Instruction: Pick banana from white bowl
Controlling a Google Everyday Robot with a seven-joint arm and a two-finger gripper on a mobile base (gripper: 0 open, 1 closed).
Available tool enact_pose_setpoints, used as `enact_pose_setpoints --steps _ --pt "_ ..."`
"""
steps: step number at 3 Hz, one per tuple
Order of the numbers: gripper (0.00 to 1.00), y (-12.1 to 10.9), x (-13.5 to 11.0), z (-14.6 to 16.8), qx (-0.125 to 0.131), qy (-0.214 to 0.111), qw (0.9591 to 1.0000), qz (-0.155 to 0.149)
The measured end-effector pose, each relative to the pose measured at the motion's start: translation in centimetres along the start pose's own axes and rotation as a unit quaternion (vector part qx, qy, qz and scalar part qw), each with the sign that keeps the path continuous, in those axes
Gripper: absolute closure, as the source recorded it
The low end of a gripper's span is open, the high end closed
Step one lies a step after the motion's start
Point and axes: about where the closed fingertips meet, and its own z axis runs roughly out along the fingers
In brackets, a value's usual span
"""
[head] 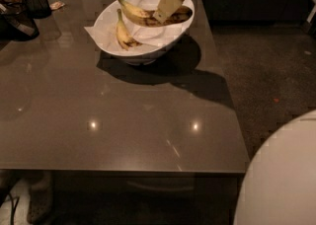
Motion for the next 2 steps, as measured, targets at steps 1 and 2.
enact_pose_setpoints --steps 1,2 --pt "1.0 0.4 -0.5 -0.7 0.008 0.006 0.9999 -0.011" --pt "1.0 2.0 -0.5 -2.4 0.003 0.02 0.9998 -0.008"
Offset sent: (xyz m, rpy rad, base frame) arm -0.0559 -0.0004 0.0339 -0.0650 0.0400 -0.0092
